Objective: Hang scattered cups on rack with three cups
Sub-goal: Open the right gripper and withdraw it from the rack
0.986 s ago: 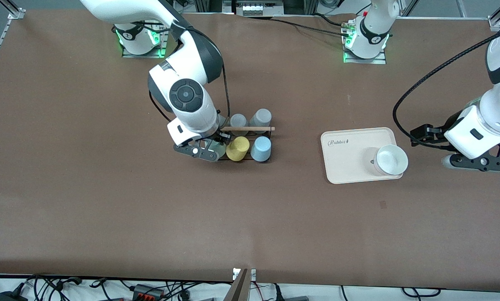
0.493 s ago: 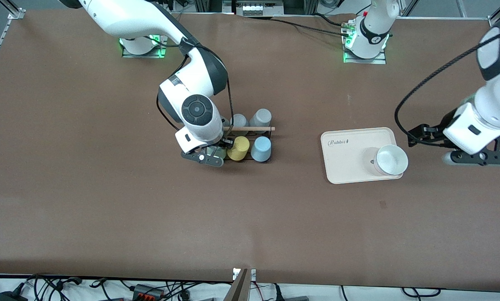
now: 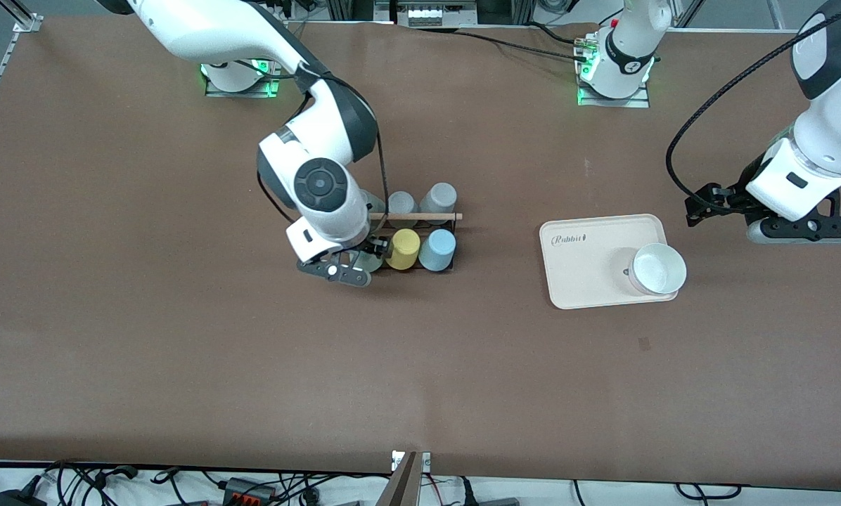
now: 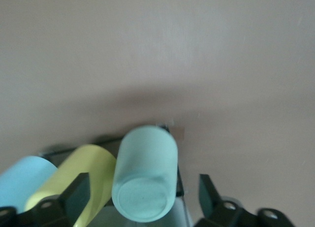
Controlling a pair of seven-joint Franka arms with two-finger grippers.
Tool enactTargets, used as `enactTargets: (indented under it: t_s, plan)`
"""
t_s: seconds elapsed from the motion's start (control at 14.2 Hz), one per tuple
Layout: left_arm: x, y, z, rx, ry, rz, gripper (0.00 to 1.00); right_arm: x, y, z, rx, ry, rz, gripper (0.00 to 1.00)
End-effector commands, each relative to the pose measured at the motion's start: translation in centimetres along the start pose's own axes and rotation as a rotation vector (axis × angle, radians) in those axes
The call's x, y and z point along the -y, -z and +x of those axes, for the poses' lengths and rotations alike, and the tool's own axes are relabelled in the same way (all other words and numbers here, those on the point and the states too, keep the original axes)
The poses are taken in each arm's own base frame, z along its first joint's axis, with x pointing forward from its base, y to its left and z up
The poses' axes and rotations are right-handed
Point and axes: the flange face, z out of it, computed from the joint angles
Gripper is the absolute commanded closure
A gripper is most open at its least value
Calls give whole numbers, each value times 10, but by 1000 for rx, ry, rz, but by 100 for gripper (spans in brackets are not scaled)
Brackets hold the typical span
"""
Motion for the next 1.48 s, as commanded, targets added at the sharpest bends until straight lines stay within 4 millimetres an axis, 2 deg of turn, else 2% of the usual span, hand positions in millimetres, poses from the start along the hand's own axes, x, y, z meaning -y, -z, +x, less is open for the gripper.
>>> enactTargets:
  t_s: [0.0,0.07,0.14,0.21,0.28,0.42,0.56,0.7,0.92,1.41]
  plan:
    - [4,13,10,-28,-29,-19,0,-48,62,38,-5,128,-5,0]
    - [7,14,11,-31,-23,-19,0,-77,84,58,-3,182,-5,0]
    - [9,14,11,-31,-20,-22,0,-109,102,71,9,180,-18,0]
    - [7,19,9,-38,-23,-26,0,-144,124,84,-3,138,-13,0]
    - [5,23,6,-42,-12,-26,0,-173,137,94,-13,107,-9,0]
    - [7,24,3,-26,-9,-32,0,-224,164,101,-19,113,-26,0]
    - [17,22,2,-13,9,-45,0,-265,188,95,-33,84,-38,0]
    - [14,22,-2,10,10,-43,0,-282,203,76,-41,81,-56,0]
    - [12,22,-2,13,2,-42,0,-293,216,49,-33,115,-19,0]
    - [14,23,-1,8,4,-44,0,-326,214,13,-70,152,-2,0]
